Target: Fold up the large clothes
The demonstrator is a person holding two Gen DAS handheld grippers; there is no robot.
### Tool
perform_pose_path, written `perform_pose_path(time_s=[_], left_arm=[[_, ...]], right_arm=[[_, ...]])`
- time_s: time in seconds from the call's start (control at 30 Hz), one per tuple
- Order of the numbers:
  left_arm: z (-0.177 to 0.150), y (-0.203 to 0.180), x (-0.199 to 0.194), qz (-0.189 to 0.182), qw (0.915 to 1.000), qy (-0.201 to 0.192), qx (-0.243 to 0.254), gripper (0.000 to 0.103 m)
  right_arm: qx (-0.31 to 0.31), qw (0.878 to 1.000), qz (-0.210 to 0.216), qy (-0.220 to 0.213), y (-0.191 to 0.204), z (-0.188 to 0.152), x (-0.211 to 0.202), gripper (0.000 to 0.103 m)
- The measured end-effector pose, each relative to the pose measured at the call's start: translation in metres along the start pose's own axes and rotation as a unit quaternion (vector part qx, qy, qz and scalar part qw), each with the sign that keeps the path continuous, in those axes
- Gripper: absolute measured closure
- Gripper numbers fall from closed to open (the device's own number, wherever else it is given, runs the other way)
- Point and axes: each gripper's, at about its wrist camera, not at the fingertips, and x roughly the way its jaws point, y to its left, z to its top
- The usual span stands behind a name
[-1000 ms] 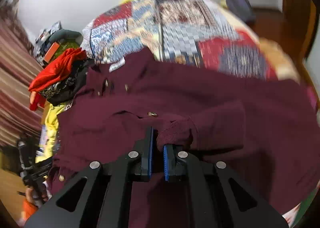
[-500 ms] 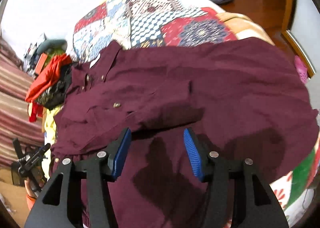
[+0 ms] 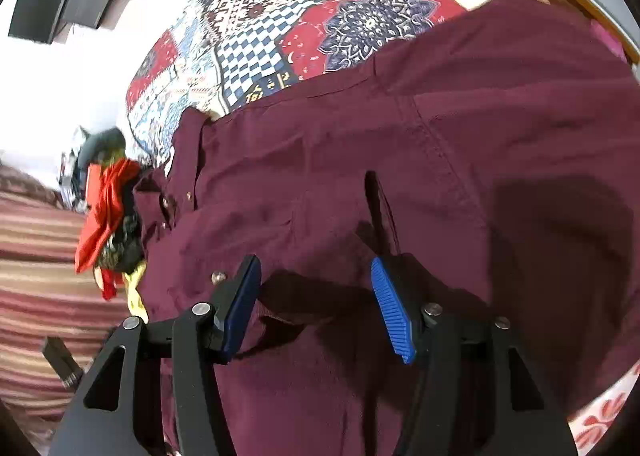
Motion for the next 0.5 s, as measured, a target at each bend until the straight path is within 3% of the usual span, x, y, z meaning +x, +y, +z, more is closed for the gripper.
perform_pose_path(time_s=[0.33,0.5], left_arm=[[-0.008,-0.016,0.009,0.001,0.9997,0.006,0.022,0.02],[-0.013,-0.016,0.015,-0.006,0.9997,0.011,0.021,0.02]], right_arm=[[-0.005,0.999,-0.038,0.01,0.013,-0.003,-0.01,0.048],[0.018,0.998,-0.065,0.014,0.012,-0.005,0.008,0.038]])
